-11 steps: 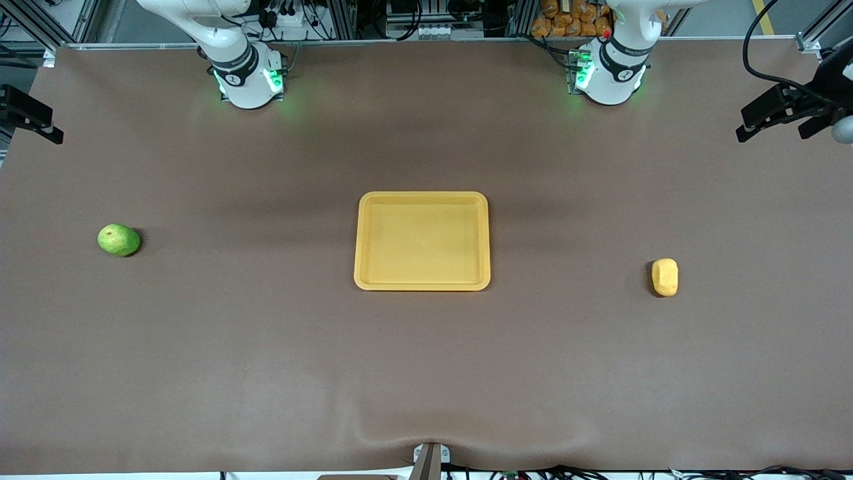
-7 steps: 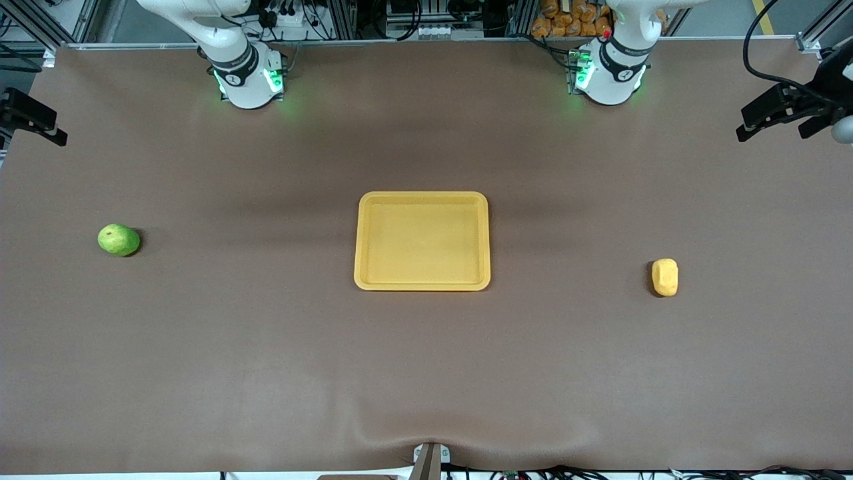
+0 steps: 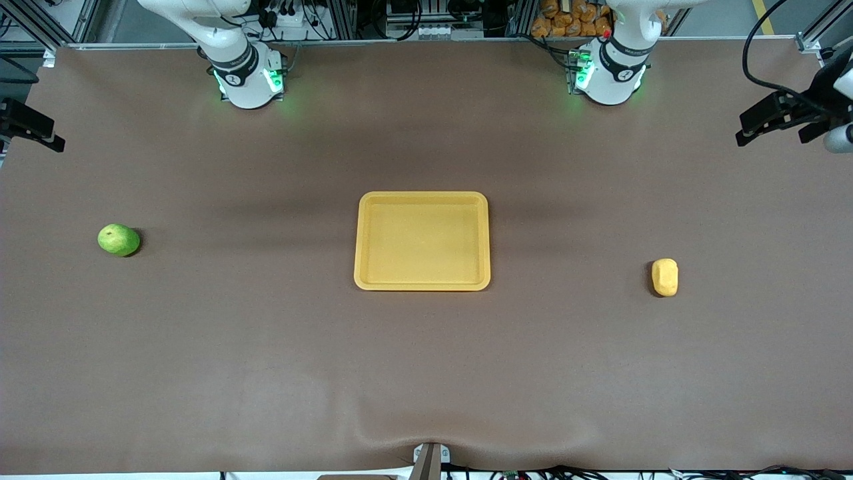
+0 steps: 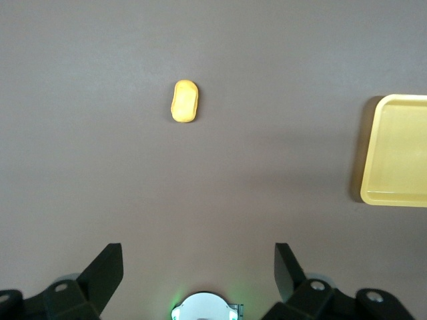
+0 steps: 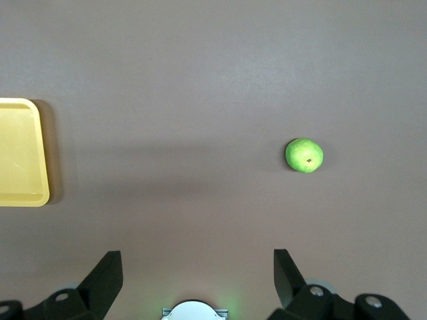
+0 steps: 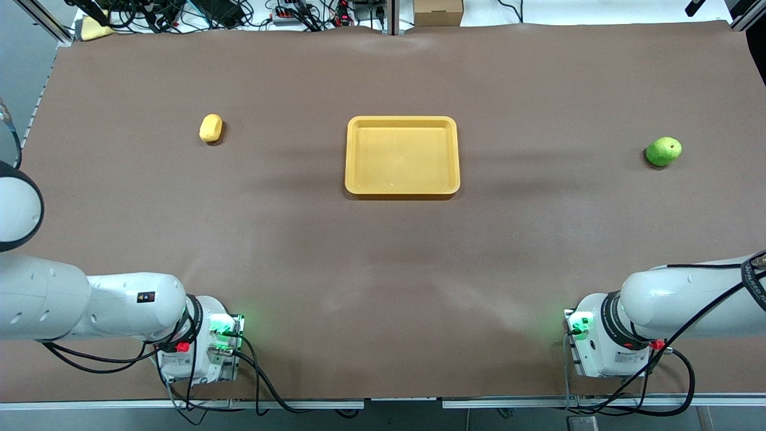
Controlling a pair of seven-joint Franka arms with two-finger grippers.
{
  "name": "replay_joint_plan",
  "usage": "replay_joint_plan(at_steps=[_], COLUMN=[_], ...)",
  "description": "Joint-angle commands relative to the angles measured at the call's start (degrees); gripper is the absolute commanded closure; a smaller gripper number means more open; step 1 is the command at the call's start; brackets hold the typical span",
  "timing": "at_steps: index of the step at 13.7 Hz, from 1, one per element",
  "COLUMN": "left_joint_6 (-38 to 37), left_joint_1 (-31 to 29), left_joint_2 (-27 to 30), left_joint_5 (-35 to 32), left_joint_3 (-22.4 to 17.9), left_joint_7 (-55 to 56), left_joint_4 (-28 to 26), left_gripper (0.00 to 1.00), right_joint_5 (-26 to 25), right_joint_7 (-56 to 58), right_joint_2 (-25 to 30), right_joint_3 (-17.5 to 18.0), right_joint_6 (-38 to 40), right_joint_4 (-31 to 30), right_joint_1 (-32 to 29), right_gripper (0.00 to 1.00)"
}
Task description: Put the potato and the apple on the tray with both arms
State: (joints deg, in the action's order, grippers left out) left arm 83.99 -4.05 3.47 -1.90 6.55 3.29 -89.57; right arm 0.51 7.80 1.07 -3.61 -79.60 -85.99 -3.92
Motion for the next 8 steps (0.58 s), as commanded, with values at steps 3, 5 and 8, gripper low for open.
replay_joint_plan(at_steps=[3, 5, 8], left_joint_6=[2.83, 10.36, 15.75], left_joint_1=[-0.25, -1.92, -2.18], left_joint_2=[-5.22, -5.75, -9.87], left_joint_5=[-1.09, -1.09, -1.18], left_joint_3=[0.22, 0.22, 0.48], left_joint_7=[-1.27, -1.70, -0.56], left_joint_4=[-1.73, -6.82, -9.21], left_gripper=[0.00, 0.00, 0.00], right_joint_5=[-0.25, -0.25, -0.16], right_joint_7=[-0.59, -0.59, -0.50], right_joint_2=[-1.34, -1.95, -3.09], right_joint_3=[0.53, 0.53, 0.53], right_joint_6=[0.67, 0.58, 0.41], right_joint_4=[1.18, 1.26, 1.26], right_joint_1=[-0.74, -0.74, -1.09], right_gripper=[0.00, 0.00, 0.00])
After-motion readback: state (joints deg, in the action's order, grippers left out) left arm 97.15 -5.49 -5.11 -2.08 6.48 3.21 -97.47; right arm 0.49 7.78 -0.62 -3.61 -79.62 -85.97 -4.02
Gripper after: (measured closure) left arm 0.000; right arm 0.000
